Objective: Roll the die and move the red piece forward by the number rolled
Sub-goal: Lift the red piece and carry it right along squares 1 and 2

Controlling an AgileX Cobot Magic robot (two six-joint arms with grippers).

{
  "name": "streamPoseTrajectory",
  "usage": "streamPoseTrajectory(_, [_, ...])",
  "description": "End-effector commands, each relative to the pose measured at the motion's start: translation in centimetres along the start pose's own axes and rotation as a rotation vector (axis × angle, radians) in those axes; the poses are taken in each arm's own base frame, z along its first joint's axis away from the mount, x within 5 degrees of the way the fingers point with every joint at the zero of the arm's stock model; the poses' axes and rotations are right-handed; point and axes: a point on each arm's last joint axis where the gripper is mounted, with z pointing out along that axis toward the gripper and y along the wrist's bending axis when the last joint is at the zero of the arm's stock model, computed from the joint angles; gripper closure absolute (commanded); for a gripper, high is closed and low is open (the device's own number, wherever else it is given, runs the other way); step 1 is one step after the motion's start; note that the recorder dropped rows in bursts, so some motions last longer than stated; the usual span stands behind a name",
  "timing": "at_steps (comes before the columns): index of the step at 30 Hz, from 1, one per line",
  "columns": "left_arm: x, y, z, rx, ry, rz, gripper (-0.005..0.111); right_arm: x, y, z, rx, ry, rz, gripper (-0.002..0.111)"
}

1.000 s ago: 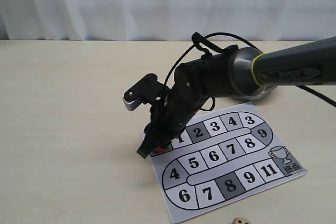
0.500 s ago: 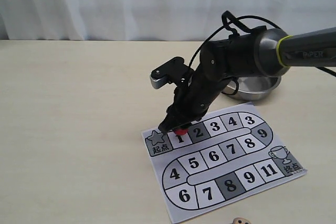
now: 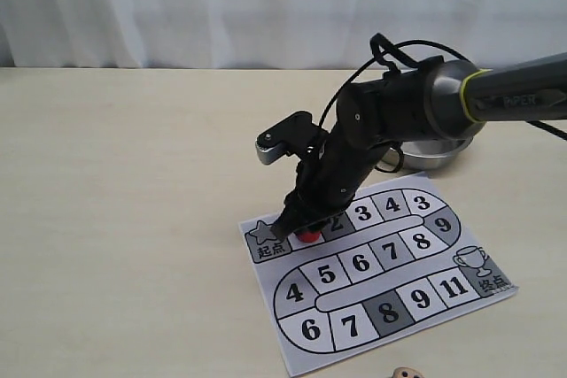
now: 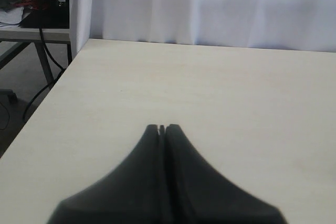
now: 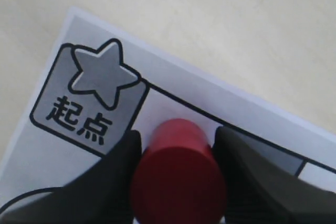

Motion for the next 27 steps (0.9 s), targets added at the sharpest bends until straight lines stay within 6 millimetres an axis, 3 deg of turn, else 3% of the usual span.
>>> streamPoseTrajectory(1, [-0.3, 0.0, -0.1, 0.007, -0.019, 0.002, 0.107, -0.7, -0.3, -1.8, 0.029, -0.040, -0.029, 0.104])
streamPoseTrajectory(5, [-0.3, 0.0, -0.1, 0.007, -0.019, 0.002, 0.107, -0.9, -0.5, -3.6, 0.075, -0.057, -0.051, 0.104])
streamPoseTrajectory(9, [-0.3, 0.0, -0.1, 0.007, -0.019, 0.002, 0.107, -0.8, -1.2, -4.1, 0.107, -0.059, -0.001, 0.104])
streamPoseTrajectory(17, [-0.3, 0.0, -0.1, 0.007, -0.019, 0.002, 0.107, 0.5, -3.9, -1.9, 0.101, -0.004, 0.162, 0.104])
streamPoseTrajectory(23, [-0.3, 0.0, -0.1, 0.007, -0.019, 0.002, 0.107, 1.4, -3.7, 1.0, 0.072, 0.070, 0.146, 0.104])
streamPoseTrajectory(27, [-0.3, 0.0, -0.1, 0.007, -0.019, 0.002, 0.107, 1.2, -4.0, -0.6, 0.085, 0.045, 0.147, 0.104])
